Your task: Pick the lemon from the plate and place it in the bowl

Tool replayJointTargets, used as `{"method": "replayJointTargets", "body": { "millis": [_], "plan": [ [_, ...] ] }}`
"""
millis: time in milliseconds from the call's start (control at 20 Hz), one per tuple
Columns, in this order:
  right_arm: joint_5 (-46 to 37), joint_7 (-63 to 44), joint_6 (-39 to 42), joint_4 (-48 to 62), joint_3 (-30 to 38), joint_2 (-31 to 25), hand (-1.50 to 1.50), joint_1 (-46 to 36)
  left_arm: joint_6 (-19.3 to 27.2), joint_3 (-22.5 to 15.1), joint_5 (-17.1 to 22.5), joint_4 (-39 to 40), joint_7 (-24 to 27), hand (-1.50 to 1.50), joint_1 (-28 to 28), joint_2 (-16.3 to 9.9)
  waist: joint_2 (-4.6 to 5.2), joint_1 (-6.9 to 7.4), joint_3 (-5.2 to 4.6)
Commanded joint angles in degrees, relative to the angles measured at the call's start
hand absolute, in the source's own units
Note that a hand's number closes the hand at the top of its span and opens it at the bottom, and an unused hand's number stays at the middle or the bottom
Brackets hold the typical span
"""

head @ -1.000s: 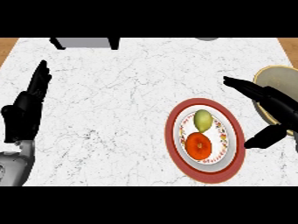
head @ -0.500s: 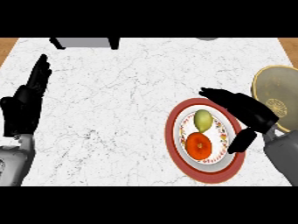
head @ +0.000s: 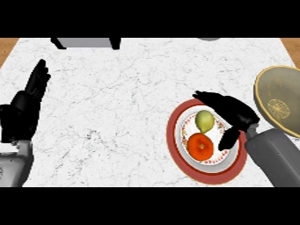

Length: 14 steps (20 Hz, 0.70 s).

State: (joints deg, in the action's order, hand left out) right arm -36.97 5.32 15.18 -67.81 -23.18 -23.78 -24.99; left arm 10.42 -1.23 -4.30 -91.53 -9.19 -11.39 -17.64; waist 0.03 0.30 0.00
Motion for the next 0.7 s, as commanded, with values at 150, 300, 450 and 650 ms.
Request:
{"method": "replayJointTargets", "body": {
  "millis": [150,300,450,650],
  "plan": [
    [-5.5,3.1,0.2,8.7,4.0,6.3,-1.50,-4.4,-1.3,0.5,-2.1,-3.5,-1.6,0.00,1.3,2.3,0.00,0.13,0.01],
    [-8.0,7.7,-3.3,15.4,4.1,7.7,-1.50,-4.9,-3.1,4.0,-1.1,4.1,-0.3,0.00,-3.6,0.8,0.12,0.11,0.02],
    [-10.1,8.3,-4.0,13.1,5.1,8.2,-1.50,-1.3,-3.3,3.9,-1.7,-0.7,-1.9,0.00,-2.0,2.2,-0.01,-0.12,0.01],
    [-14.2,10.2,-5.6,11.9,2.8,7.5,1.50,-2.5,-2.5,3.3,-3.1,0.6,-3.5,0.00,-3.3,3.0,-0.02,-0.26,0.01]
  ]
}}
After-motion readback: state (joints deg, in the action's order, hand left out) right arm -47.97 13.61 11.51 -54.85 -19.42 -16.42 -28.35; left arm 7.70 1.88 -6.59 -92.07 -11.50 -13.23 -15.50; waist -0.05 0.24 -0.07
